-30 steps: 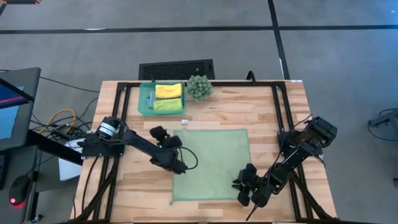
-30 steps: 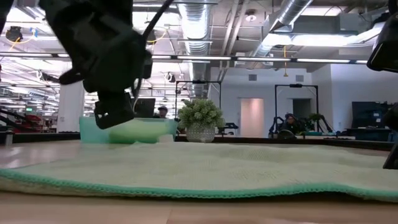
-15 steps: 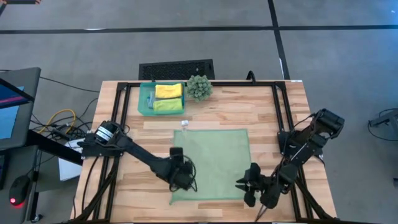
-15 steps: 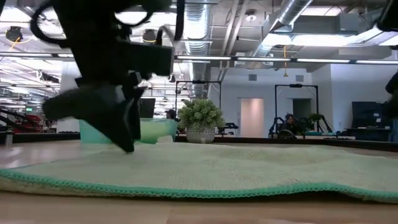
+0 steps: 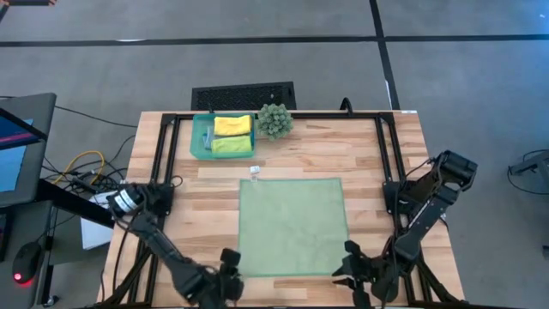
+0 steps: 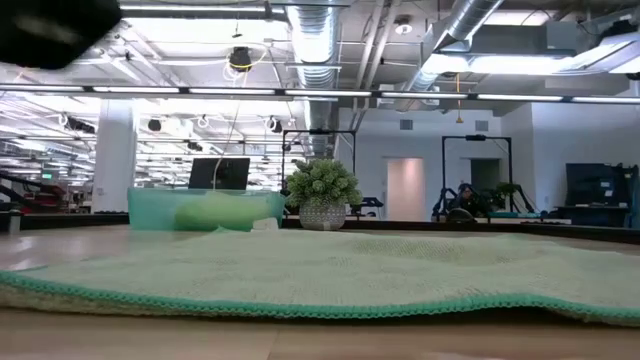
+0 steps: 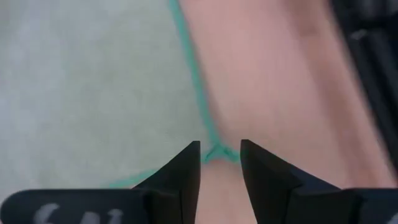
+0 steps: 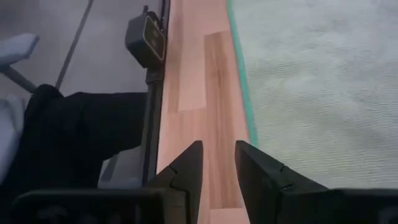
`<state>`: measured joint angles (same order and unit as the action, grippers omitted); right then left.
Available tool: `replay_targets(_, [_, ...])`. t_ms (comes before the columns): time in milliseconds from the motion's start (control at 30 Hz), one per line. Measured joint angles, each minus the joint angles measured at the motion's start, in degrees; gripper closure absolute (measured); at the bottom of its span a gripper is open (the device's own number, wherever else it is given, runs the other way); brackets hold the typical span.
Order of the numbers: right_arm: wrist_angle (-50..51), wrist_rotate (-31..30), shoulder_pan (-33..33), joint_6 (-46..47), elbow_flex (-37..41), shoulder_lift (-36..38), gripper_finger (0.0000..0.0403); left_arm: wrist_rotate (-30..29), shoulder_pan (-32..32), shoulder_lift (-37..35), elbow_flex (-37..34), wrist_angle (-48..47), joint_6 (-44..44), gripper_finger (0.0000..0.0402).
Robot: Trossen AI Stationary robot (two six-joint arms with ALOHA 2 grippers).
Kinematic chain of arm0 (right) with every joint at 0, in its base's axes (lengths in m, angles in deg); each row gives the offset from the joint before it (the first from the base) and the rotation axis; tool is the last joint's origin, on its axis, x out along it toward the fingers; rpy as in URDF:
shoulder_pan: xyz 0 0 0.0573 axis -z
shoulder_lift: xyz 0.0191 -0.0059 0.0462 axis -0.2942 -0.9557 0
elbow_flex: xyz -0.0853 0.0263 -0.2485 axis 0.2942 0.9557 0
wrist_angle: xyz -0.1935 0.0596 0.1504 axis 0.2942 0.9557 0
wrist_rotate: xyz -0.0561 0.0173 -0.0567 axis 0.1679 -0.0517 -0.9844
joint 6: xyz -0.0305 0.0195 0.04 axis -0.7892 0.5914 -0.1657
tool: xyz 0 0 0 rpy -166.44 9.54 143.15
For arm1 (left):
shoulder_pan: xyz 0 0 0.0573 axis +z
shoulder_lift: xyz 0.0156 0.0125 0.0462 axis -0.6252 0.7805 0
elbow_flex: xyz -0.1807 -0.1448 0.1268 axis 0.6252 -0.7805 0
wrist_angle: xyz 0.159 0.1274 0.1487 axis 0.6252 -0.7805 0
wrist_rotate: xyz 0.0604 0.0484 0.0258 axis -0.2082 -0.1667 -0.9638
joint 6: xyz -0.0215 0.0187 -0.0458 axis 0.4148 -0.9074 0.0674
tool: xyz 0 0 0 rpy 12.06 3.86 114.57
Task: Fold microfiber towels
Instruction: Fold the green microfiber cloth
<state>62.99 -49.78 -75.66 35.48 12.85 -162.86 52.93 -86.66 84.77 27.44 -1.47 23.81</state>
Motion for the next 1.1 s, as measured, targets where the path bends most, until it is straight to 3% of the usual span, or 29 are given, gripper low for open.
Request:
replay_targets(167, [0.09, 0.25, -1.23, 0.34, -0.31, -0.04, 0.0285, -9.16, -3.68, 1.01, 0.01, 3.67, -0.84, 0.0264])
replay_targets(333, [0.43, 0.48, -2.43, -0.41, -0.34, -0.05, 0.0285, -7.95, -2.72, 2.75, -0.04, 4.2, 1.18, 0.0231])
replay_targets(500, [2.44, 0.85, -2.55, -0.06, -0.36, -0.28, 0.0285, -6.57, -1.19, 4.91, 0.0, 4.15, 1.79, 0.0229])
replay_targets(667, [10.05, 7.61, -2.64, 0.92, -0.34, -0.42, 0.0276, -4.97, 0.24, 4.98, 0.09, 1.58, 5.64, 0.0266])
replay_targets(967, [11.83, 8.07, -5.02, -4.85, -0.01, -4.84, 0.0234, -3.68, 0.5, 5.27, 0.15, -1.66, 6.95, 0.0374])
replay_targets(1100, [14.92, 6.6, -5.39, -6.82, -0.23, -7.41, 0.0237, -3.69, 0.5, 5.3, 0.09, -1.98, 7.01, 0.0398])
